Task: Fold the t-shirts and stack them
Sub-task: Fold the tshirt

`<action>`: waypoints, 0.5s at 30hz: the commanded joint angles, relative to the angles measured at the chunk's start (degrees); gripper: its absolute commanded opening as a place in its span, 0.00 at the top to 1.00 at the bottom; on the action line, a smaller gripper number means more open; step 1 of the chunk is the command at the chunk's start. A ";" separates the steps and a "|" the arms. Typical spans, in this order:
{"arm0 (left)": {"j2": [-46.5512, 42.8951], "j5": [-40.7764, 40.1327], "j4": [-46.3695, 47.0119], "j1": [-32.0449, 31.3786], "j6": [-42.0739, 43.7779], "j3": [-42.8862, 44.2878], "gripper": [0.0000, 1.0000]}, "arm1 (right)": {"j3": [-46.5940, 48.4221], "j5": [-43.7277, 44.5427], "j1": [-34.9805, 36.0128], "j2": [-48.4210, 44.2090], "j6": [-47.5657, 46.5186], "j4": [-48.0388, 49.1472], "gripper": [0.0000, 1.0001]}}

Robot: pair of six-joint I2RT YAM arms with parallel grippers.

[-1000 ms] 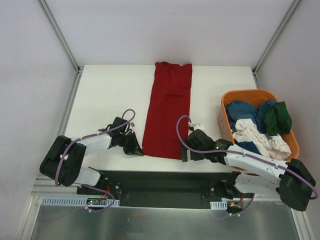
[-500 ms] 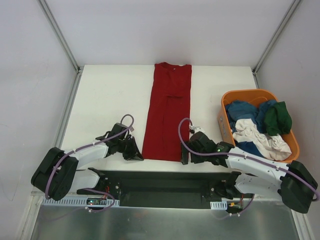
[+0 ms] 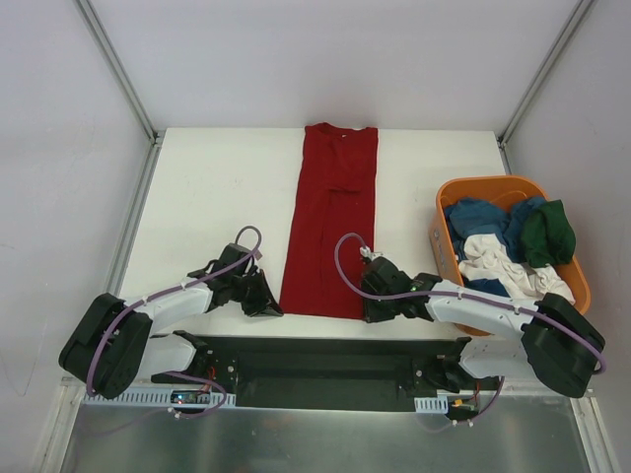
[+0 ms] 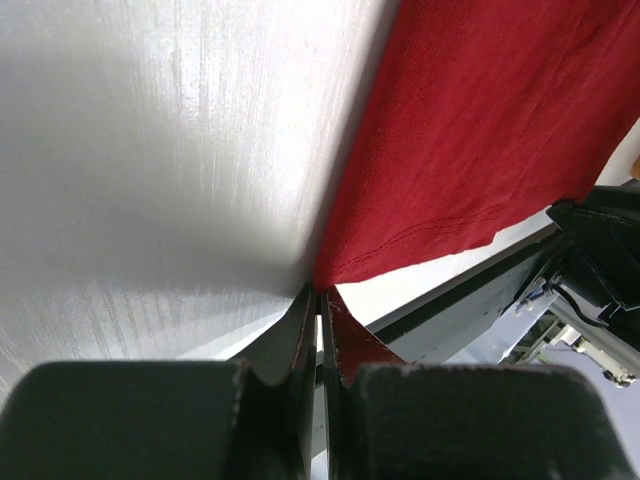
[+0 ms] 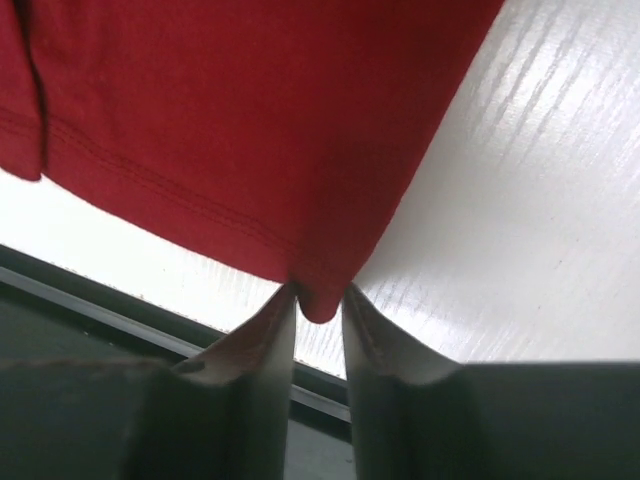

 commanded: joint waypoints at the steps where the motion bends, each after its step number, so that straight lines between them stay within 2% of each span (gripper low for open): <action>1: -1.24 -2.15 -1.50 -1.15 -1.14 -0.08 1.00 | 0.80 -1.86 0.29 0.56 0.55 1.25 0.85; 4: -3.00 -1.72 -1.59 -1.85 -1.76 -1.13 1.00 | 1.32 -5.55 0.56 0.47 -0.07 0.29 0.96; 6: -4.93 -0.84 -1.68 -2.72 -2.11 -2.53 1.00 | 1.58 -6.87 1.96 0.21 0.02 -0.76 0.99; 15: -19.69 5.49 -3.96 -4.57 -9.40 -11.94 1.00 | 1.06 -10.04 6.97 -6.20 1.95 -8.06 0.99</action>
